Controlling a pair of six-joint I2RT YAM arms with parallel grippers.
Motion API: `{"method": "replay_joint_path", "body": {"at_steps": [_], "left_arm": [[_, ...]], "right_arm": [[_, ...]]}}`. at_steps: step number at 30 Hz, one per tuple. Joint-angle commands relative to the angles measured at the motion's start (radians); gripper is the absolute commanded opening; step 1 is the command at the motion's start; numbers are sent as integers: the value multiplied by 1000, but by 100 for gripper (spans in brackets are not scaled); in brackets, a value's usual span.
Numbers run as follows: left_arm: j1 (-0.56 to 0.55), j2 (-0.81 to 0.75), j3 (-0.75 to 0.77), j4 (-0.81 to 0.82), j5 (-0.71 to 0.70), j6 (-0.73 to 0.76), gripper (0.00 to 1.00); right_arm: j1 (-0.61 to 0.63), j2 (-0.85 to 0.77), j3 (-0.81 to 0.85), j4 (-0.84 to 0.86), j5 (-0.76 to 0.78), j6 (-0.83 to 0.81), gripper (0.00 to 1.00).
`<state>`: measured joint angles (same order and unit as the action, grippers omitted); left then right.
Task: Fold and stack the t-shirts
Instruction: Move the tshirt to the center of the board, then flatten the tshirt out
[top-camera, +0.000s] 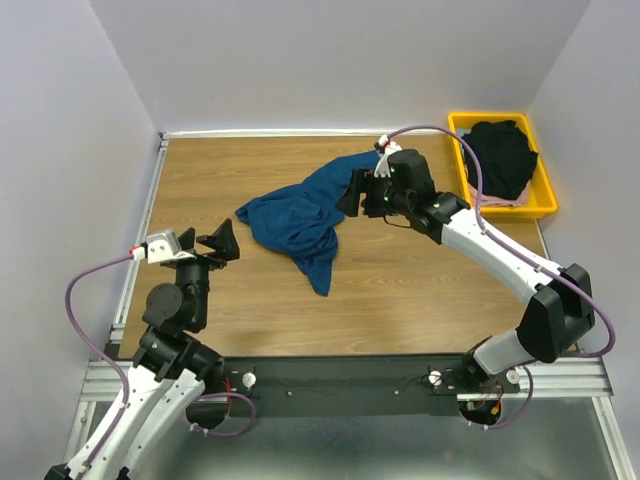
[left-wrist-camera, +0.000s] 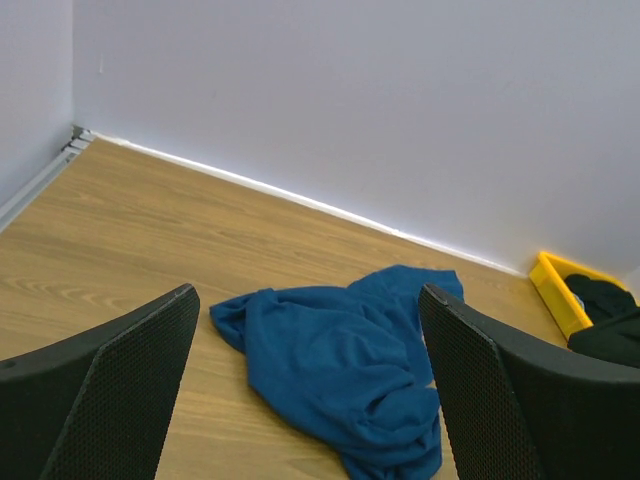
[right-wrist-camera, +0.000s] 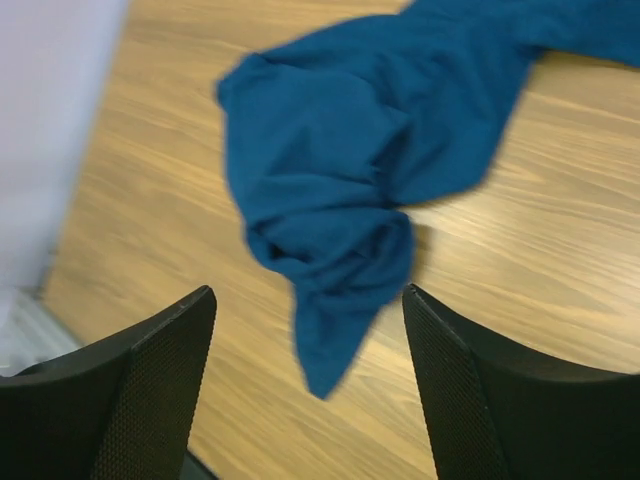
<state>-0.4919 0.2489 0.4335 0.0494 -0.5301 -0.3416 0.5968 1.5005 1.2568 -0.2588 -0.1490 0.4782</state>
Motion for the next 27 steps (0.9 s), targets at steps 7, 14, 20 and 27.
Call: {"method": "replay_joint_path", "body": {"at_steps": [7, 14, 20, 27], "left_arm": [[7, 232, 33, -115, 9, -293, 95], [33, 528, 83, -21, 79, -350, 95], [97, 877, 234, -16, 159, -326, 95], [291, 1162, 379, 47, 307, -258, 94]], "right_arm": [[-2, 104, -56, -74, 83, -174, 61], [0, 233, -99, -11, -98, -190, 59], [-2, 176, -160, -14, 15, -214, 62], [8, 190, -223, 44, -173, -152, 64]]}}
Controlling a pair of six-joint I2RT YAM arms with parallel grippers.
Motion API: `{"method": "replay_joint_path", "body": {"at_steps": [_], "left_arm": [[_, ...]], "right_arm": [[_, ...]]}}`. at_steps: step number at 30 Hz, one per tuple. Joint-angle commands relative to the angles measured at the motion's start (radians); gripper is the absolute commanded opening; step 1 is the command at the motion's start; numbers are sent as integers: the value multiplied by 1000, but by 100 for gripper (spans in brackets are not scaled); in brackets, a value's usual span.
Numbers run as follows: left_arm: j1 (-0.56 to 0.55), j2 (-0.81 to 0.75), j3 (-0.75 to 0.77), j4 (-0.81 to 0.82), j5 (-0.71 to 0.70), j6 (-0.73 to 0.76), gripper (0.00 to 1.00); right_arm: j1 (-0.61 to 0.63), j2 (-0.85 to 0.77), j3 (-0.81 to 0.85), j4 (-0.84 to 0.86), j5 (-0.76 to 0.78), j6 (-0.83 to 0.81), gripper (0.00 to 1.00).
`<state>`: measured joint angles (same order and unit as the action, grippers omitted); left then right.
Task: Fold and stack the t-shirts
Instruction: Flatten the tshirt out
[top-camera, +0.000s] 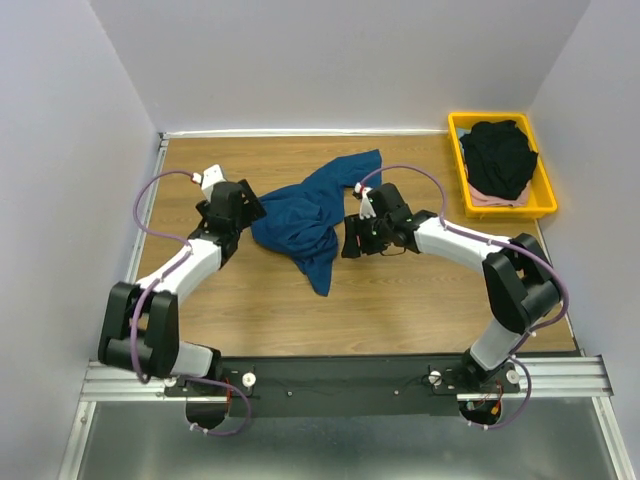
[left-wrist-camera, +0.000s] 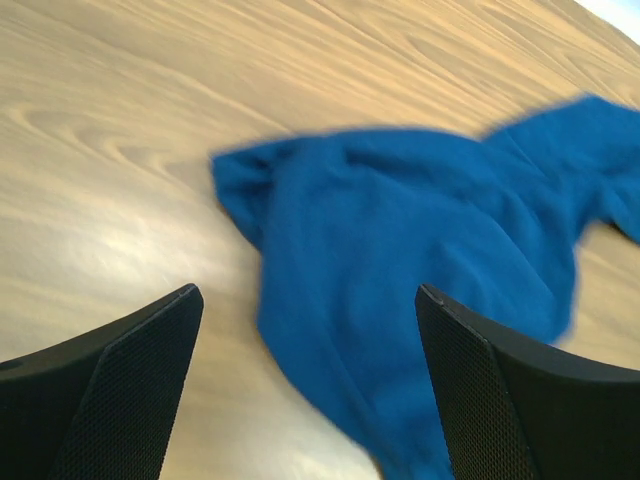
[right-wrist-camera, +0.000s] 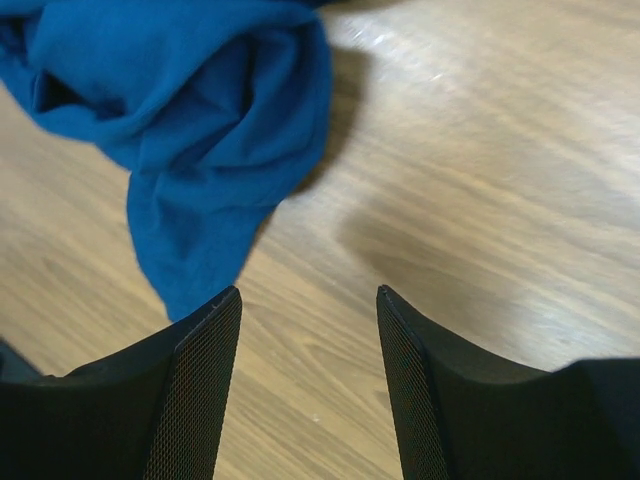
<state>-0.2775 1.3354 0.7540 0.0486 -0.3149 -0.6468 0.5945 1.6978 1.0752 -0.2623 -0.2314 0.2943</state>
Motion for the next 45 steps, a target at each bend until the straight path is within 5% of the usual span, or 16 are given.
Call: {"method": "replay_joint_path", "body": {"at_steps": [1, 9, 21, 27, 29, 32, 33, 35, 42, 45], "left_arm": [[87, 103, 74, 50, 106, 55, 94], [109, 350, 212, 43, 234, 84, 86], [112, 485, 268, 57, 263, 72, 80], [112, 489, 269, 60, 260, 75, 58], [112, 490, 277, 59, 258, 76, 43], [112, 484, 300, 62, 249, 91, 18], [112, 478, 309, 63, 237, 98, 12], [116, 470, 353, 59, 223, 111, 0], [155, 443, 639, 10, 201, 167, 0], [164, 407, 760, 40, 232, 164, 0]], "right_arm": [[11, -9, -52, 54, -88, 37, 64], [28, 31, -15, 69, -127, 32, 65], [76, 204, 63, 146, -100, 63, 72], [80, 289, 149, 146, -109, 52, 70], [80, 315, 172, 144, -106, 40, 65], [79, 307, 187, 137, -51, 11, 36], [77, 297, 193, 127, 11, -1, 17], [71, 255, 226, 74, 88, -61, 4], [-27, 51, 371, -31, 620, -285, 1], [-62, -33, 463, -32, 737, -389, 1]]}}
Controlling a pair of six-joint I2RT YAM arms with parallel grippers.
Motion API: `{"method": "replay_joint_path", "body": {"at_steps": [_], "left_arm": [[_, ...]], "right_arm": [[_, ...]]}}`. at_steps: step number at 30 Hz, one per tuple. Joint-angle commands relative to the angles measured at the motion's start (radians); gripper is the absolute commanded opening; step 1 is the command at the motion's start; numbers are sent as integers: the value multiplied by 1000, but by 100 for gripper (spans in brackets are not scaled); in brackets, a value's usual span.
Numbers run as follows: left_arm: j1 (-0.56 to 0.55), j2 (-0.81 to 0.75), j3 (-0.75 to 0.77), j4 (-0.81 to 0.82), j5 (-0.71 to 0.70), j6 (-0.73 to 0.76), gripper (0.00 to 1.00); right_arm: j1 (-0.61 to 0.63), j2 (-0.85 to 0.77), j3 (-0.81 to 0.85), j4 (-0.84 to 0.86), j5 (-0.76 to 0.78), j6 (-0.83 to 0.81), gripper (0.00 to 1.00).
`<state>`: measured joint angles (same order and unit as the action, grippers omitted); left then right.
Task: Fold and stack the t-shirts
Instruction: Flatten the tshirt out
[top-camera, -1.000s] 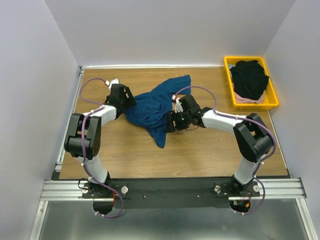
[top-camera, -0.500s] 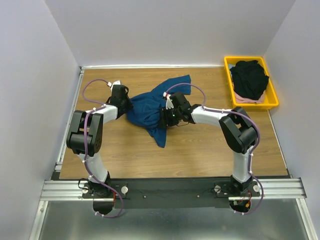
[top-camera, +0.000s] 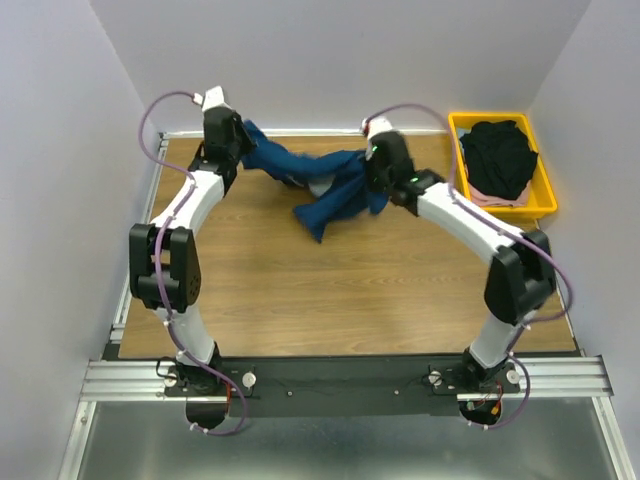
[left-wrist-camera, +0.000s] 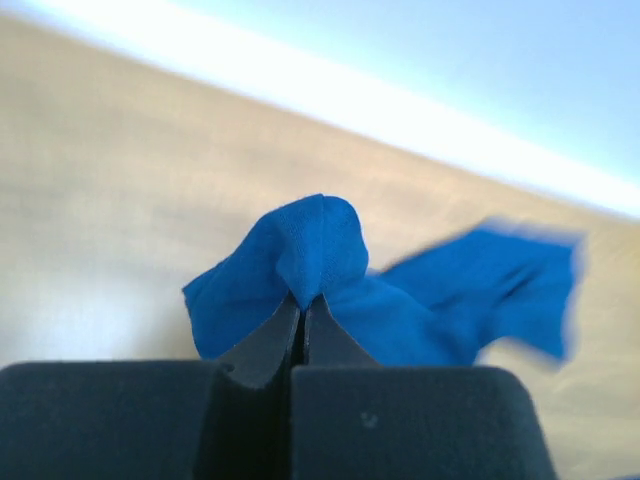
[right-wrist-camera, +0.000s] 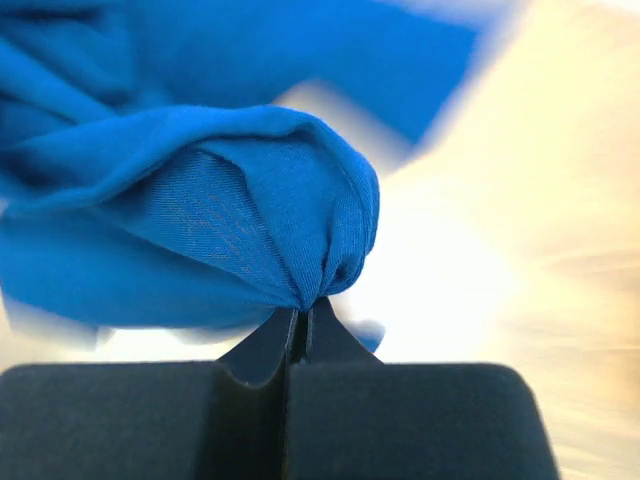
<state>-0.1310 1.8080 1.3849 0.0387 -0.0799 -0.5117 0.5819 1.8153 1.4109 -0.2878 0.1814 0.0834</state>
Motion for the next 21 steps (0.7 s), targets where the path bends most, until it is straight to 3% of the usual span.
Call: {"method": "replay_joint_path", "body": {"at_steps": [1, 4, 7, 11, 12, 13, 14, 15, 18, 21], "left_arm": [[18, -81, 146, 70, 2, 29, 0], [18, -169, 120, 156, 9, 26, 0], [18, -291, 14, 240, 9, 10, 0], [18, -475, -312, 268, -26, -59, 3], [18, -552, -373, 248, -50, -100, 14], [18, -593, -491, 241, -58, -119, 37], [18, -630, -547, 227, -67, -138, 37], [18, -703, -596, 180, -90, -164, 57], [18, -824, -739, 57, -132, -169, 70], [16, -912, -796, -89, -187, -154, 71]], "right_arm": [[-51, -169, 149, -7, 335, -207, 1], [-51, -262, 165, -8, 342, -286, 1], [-53, -359, 68, -13, 313, -283, 1], [-51, -609, -140, -37, 209, -196, 8], [-51, -651, -221, -62, 146, -144, 18], [-51, -689, -257, -74, 106, -114, 30], [-53, -730, -292, -89, 72, -87, 40], [-51, -791, -332, -115, -4, -36, 52], [-51, -864, -444, -155, -147, 83, 67], [-53, -857, -489, -165, -253, 114, 72]]}}
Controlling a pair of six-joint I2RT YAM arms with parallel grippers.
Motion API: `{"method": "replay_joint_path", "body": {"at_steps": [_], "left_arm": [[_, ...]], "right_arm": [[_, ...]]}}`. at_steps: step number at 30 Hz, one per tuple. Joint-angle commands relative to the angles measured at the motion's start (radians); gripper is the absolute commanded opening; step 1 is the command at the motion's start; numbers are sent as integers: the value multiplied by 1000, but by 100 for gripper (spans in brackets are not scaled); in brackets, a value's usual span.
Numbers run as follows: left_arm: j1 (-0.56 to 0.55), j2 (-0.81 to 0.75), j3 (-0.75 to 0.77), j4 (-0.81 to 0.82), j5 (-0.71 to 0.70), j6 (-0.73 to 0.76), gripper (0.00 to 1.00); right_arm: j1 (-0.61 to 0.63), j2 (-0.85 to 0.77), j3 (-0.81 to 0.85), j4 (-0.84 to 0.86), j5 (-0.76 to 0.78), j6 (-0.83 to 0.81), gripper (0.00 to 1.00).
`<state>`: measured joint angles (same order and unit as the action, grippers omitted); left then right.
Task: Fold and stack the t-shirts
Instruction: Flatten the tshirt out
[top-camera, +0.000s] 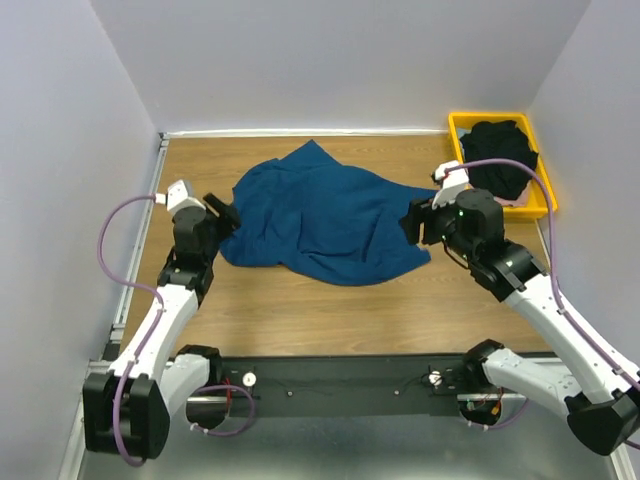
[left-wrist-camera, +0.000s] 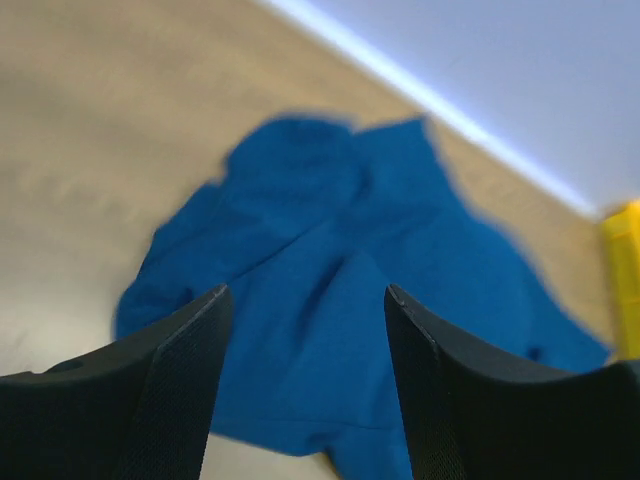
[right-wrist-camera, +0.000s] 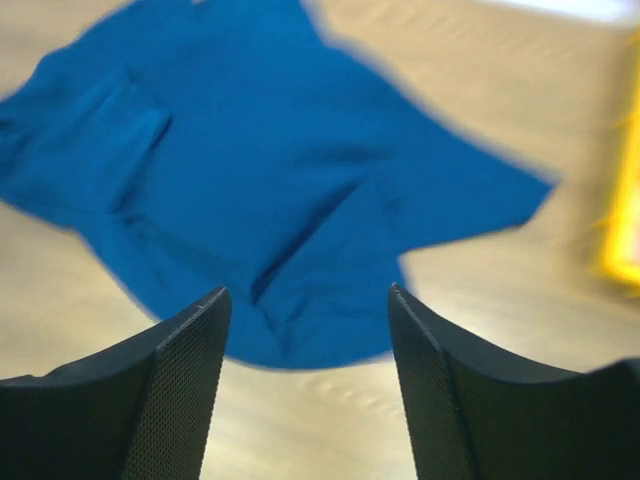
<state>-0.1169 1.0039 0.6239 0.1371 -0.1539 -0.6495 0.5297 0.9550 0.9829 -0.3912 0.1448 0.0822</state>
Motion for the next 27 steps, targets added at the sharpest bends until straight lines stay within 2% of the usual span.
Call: {"method": "replay_joint_path", "body": {"at_steps": [1, 5, 9, 11, 14, 18, 22, 27], "left_arm": [[-1, -123, -38, -221, -124, -13, 70], [-7, -172, -59, -286, -164, 17, 71], [-13, -156, -53, -272, -147, 47, 70], [-13, -125, -30, -278, -127, 59, 70], [-13, -93, 6, -313, -147, 77, 70], [-13, -90, 33, -332, -141, 139, 71], [-13, -154, 39, -350, -92, 188, 71], [-13, -231, 22, -350, -49, 198, 72]], "right_arm": [[0, 33, -59, -60, -240, 120, 73], [0, 200, -6, -60, -315, 110, 73], [1, 370, 78, -32, -362, 137, 72], [1, 433, 123, 21, -447, 158, 71], [1, 607, 177, 123, -548, 240, 65], [6, 726, 227, 268, -610, 361, 59], [12, 896, 296, 420, -643, 540, 59], [29, 1045, 371, 492, -630, 646, 59]]}}
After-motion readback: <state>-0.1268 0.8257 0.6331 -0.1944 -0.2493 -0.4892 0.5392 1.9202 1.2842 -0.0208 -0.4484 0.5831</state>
